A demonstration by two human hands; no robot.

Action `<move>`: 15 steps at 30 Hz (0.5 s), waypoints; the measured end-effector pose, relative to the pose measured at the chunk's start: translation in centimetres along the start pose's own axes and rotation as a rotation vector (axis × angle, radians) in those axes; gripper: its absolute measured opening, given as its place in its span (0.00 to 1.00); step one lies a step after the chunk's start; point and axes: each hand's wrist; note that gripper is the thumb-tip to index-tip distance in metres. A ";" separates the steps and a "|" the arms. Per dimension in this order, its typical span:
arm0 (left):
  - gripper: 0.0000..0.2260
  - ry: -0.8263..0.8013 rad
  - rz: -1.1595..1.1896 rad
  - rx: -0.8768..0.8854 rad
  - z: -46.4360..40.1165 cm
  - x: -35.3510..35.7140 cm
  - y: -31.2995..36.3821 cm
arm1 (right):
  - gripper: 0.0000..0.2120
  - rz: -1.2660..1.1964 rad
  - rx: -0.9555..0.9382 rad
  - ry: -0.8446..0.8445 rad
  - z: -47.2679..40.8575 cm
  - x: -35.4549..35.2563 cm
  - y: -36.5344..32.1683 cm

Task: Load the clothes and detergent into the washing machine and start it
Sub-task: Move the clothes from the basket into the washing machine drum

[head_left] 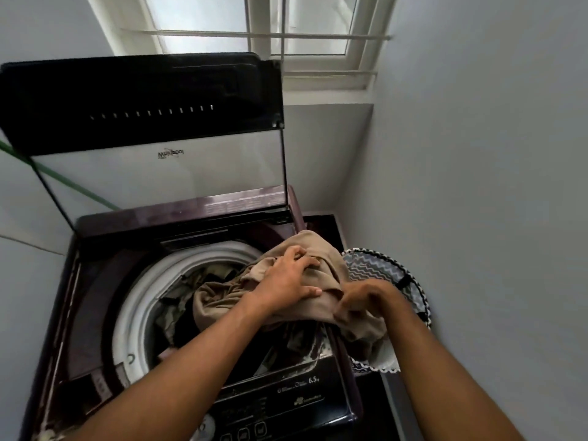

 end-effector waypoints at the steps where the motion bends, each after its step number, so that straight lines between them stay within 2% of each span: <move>1: 0.27 0.016 0.021 0.005 0.1 0.0 0.0 | 0.24 0.035 0.015 -0.032 0.0 0.0 0.4; 4: 0.26 0.003 0.020 0.017 0.1 -0.5 0.0 | 0.22 0.118 -0.006 0.043 0.3 0.1 0.0; 6: 0.25 -0.037 0.021 0.030 0.0 -1.2 0.0 | 0.13 0.124 -0.037 0.097 0.6 -0.1 -1.1; 8: 0.25 -0.077 0.057 0.032 0.0 -2.1 -0.1 | 0.03 0.056 -0.088 0.162 1.7 -0.3 -2.4; 10: 0.28 -0.095 0.106 0.020 0.4 -3.2 -0.2 | 0.05 -0.081 -0.215 0.207 3.1 -0.7 -4.0; 13: 0.30 -0.089 0.189 -0.006 1.8 -5.2 -0.7 | 0.06 -0.369 -0.415 0.073 6.5 -1.3 -7.7; 15: 0.26 -0.043 0.332 -0.066 3.2 -6.7 -1.1 | 0.09 -0.488 -0.481 -0.029 6.9 -1.4 -10.3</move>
Point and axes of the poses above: each hand's wrist, its own z-axis away from the middle knuckle, its own x-axis out of the palm, y = z × x, and after that the axes turned 14 degrees about -z, right-handed
